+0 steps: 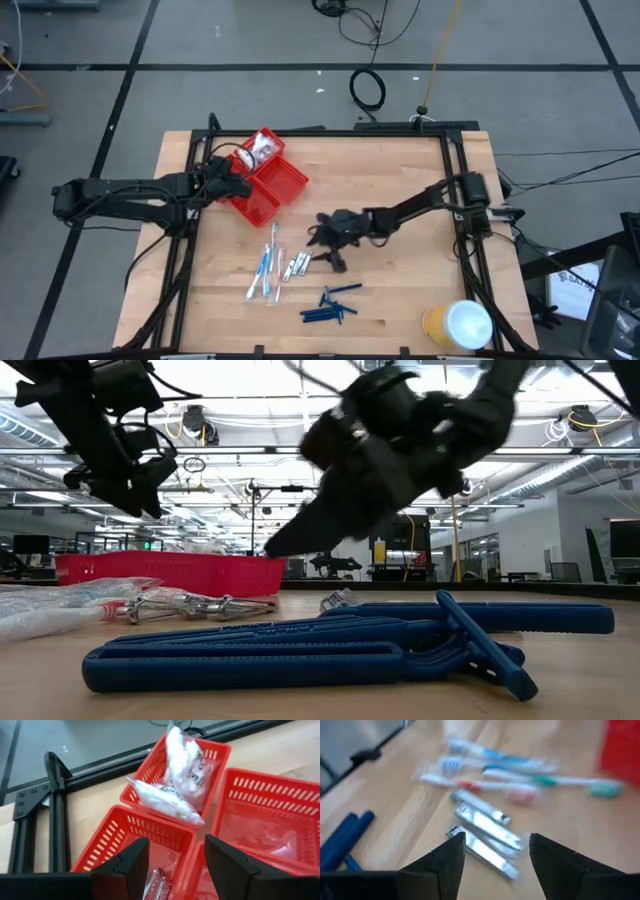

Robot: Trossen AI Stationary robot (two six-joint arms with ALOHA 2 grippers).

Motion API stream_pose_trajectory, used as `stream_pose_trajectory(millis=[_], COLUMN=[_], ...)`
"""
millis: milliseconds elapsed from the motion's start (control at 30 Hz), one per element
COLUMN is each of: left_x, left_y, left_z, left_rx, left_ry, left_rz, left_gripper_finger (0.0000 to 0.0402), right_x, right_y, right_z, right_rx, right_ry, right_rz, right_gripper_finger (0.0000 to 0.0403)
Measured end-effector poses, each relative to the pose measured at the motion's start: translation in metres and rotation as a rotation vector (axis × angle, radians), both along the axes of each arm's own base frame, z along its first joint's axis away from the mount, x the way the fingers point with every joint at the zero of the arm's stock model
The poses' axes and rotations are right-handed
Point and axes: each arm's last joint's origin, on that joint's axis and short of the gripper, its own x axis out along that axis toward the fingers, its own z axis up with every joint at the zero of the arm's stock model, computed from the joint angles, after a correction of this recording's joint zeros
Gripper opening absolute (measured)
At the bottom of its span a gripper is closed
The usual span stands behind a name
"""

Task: Pick & Place Travel size toiletries
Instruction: Put the right nail cutter into the horizontal left red bin

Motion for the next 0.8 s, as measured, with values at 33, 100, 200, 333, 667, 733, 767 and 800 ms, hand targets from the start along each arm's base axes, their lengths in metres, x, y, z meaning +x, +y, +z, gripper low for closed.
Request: stream_pose_trajectory(millis=[33, 100, 200, 333, 667, 733, 767, 800], left_x=[0.000, 0.001, 0.001, 0.001, 0.001, 0.002, 0.002, 0.001], left_y=[0.000, 0.000, 0.000, 0.000, 0.000, 0.000, 0.000, 0.000], left_z=[0.000, 0.001, 0.001, 0.001, 0.001, 0.001, 0.001, 0.001], left_rx=[-0.002, -0.002, -0.003, -0.001, -0.004, -0.005, -0.005, -0.005], left_ry=[-0.002, -0.012, -0.015, -0.012, -0.015, -0.015, -0.015, -0.015], left_rz=[-0.001, -0.003, -0.004, -0.008, -0.011, -0.011, -0.011, -0.011], left_gripper_finger=[0.0188, 0.0188, 0.0189, 0.0187, 0.0187, 0.0187, 0.0187, 0.0186], right_x=[0.005, 0.014, 0.018, 0.016, 0.002, 0.000, -0.002, -0.004], right_y=[0.003, 0.007, 0.010, 0.010, 0.009, 0.010, 0.010, 0.010], right_z=[-0.003, -0.009, -0.017, -0.021, -0.020, -0.018, -0.017, -0.014], right_rx=[-0.001, -0.016, -0.053, -0.082, -0.095, -0.098, -0.099, -0.100], right_ry=[0.025, 0.070, 0.125, 0.163, 0.332, 0.353, 0.364, 0.376], right_rz=[0.021, 0.044, 0.073, 0.093, 0.104, 0.104, 0.106, 0.107], right_gripper_finger=[0.0208, 0.0208, 0.0208, 0.0208, 0.0208, 0.0208, 0.0208, 0.0208])
